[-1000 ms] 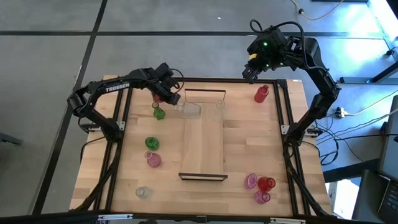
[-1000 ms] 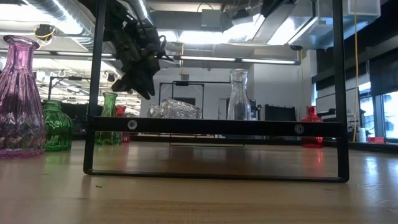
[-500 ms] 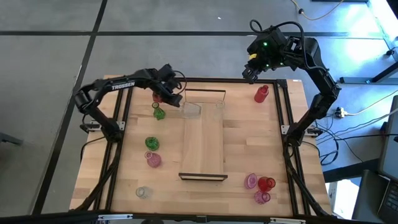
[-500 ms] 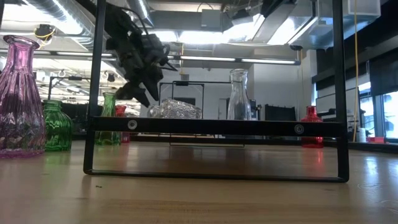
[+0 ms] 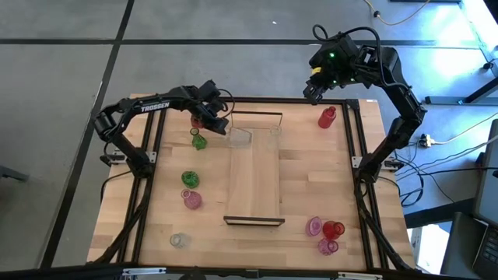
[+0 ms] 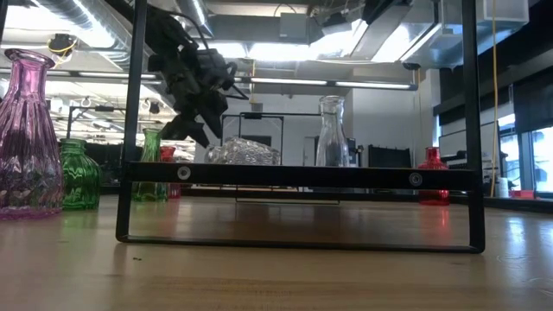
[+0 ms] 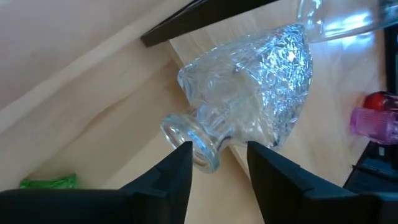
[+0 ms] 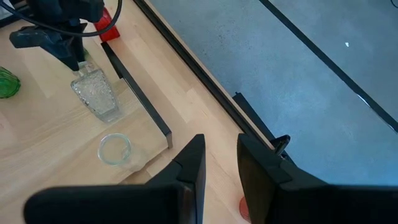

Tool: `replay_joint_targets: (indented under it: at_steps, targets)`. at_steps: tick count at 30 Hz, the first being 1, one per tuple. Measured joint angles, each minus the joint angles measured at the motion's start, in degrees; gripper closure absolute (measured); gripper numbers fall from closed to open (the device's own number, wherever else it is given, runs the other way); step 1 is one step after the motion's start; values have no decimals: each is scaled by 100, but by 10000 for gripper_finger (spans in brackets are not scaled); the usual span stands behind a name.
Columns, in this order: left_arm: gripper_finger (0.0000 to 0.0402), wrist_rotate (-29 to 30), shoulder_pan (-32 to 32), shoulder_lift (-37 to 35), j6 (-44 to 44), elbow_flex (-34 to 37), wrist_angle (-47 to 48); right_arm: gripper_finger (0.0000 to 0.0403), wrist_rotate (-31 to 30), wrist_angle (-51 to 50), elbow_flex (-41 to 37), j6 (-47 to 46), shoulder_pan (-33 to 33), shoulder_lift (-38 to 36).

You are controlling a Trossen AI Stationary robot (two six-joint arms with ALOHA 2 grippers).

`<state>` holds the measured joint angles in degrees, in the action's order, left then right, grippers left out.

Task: Sort vases onto shelf
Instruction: Put the top transparent vase aligned with the other transparent vase on the shelf

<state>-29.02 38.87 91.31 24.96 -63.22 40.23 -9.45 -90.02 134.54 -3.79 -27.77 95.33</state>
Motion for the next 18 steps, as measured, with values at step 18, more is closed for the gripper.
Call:
replay_joint_targets:
  at_steps: [18]
  targets:
    - [272,-286,-65,237,296,7,211,326,2,2,0,4,0,0]
